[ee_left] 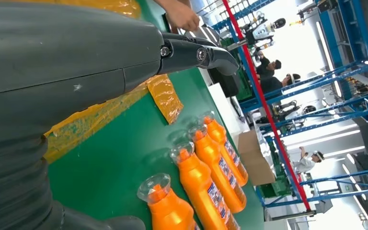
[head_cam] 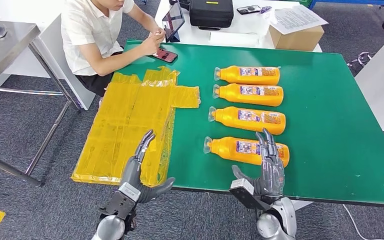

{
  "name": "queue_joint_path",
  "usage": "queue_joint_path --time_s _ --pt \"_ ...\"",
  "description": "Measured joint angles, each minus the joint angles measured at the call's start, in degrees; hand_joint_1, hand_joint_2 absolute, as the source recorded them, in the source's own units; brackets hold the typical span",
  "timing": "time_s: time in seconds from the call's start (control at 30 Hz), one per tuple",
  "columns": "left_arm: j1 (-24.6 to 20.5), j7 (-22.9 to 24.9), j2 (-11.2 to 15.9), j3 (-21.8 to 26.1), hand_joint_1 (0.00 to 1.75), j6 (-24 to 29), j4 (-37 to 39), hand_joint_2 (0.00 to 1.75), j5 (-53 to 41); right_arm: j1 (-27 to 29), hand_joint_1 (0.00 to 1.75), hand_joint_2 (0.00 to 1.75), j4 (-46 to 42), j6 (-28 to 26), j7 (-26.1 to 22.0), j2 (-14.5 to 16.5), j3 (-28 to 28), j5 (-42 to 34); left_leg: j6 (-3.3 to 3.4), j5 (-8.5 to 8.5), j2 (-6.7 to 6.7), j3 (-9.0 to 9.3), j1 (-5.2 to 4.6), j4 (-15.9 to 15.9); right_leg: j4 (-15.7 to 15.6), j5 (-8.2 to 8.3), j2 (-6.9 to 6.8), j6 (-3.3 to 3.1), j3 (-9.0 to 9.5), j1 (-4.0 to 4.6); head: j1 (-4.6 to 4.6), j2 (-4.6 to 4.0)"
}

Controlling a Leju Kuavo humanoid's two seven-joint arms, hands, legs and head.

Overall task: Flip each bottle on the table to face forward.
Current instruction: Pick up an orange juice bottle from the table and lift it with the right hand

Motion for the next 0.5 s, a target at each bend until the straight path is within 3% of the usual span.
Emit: queue_joint_path --time_s 0.23,0.5 --pt "-0.5 0.2 0.0 -0.7 0.00 -0.4 0.7 1.75 0.1 -2.3 0.00 1.75 4.7 -0.1 10.6 -2.2 -0.6 14.3 0.00 0.00 0.00 -0.01 0.02 0.0 0.0 0.00 0.00 0.00 -0.01 0.01 0.00 0.00" --pt "-1.3 0.7 -0.4 -0.8 0.00 -1.0 1.2 1.75 0.7 -5.9 0.00 1.75 9.9 2.8 19.2 -5.3 -0.1 23.3 0.01 0.00 0.00 -0.01 -0.01 0.0 0.0 0.01 0.00 0.01 0.02 -0.01 0.00 0.00"
